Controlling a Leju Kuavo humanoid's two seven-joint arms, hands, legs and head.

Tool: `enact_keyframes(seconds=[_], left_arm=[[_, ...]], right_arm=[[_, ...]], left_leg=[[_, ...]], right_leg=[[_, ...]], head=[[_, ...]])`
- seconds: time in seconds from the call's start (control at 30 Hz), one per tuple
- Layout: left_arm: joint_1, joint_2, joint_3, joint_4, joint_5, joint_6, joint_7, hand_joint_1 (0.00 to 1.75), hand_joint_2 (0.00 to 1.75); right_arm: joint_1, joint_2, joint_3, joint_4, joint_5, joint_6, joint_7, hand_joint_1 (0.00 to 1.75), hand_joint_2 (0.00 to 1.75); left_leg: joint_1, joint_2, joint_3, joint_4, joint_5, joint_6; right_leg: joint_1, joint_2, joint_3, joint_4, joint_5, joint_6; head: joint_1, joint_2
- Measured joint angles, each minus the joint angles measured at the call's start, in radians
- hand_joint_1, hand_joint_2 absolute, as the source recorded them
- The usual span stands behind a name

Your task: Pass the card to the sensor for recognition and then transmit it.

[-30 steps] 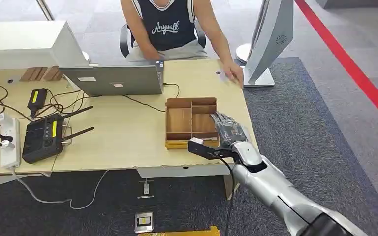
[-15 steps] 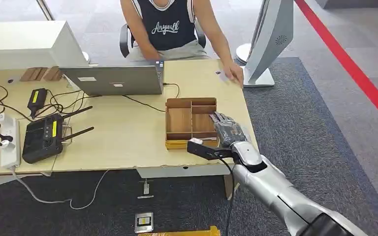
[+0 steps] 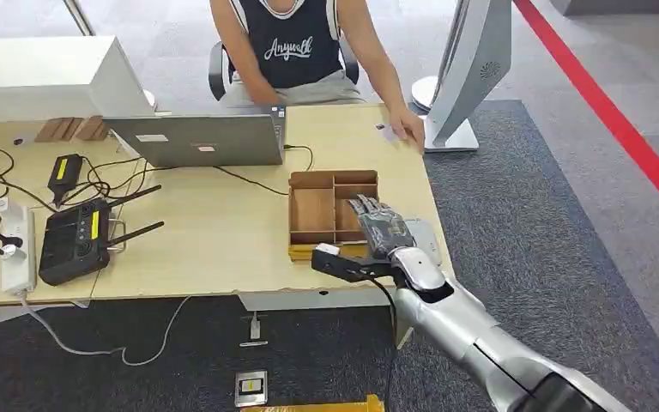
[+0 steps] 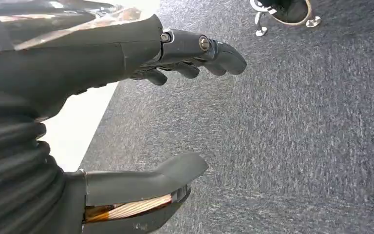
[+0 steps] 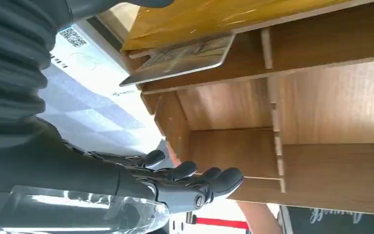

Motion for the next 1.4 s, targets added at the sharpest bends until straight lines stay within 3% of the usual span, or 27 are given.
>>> enact_keyframes(seconds=[0.87,0.9,0.93,0.97,1.4], left_arm=[[0.0,0.0,0.001,0.0,0.0,0.0,-0.012,0.0,1.75],[0.0,0.0,0.001,0.0,0.0,0.0,-0.012,0.0,1.75],[0.0,0.0,0.001,0.0,-0.001,0.0,-0.012,0.0,1.75],[0.0,0.0,0.001,0.0,-0.001,0.0,-0.013,0.0,1.75],[0.0,0.0,0.001,0.0,0.0,0.0,-0.014,0.0,1.75]], right_arm=[[-0.002,0.021,0.009,0.01,0.0,-0.005,-0.007,0.0,1.75],[-0.001,0.02,0.009,0.013,0.0,-0.006,-0.007,0.07,1.75],[-0.001,0.02,0.009,0.016,0.0,-0.007,-0.007,1.57,1.75],[-0.002,0.019,0.009,0.019,0.0,-0.008,-0.007,1.71,1.75],[-0.007,0.015,0.007,0.051,-0.003,0.02,-0.005,1.75,1.75]], left_leg=[[0.0,0.0,0.0,0.0,0.0,0.0],[0.0,0.0,0.0,0.0,0.0,0.0],[0.0,0.0,0.0,0.0,0.0,0.0],[0.0,0.0,0.0,0.0,0.0,0.0],[0.0,0.0,0.0,0.0,0.0,0.0]], right_leg=[[0.0,0.0,0.0,0.0,0.0,0.0],[0.0,0.0,0.0,0.0,0.0,0.0],[0.0,0.0,0.0,0.0,0.0,0.0],[0.0,0.0,0.0,0.0,0.0,0.0],[0.0,0.0,0.0,0.0,0.0,0.0]], head=[[0.0,0.0],[0.0,0.0],[0.0,0.0],[0.0,0.0],[0.0,0.0]])
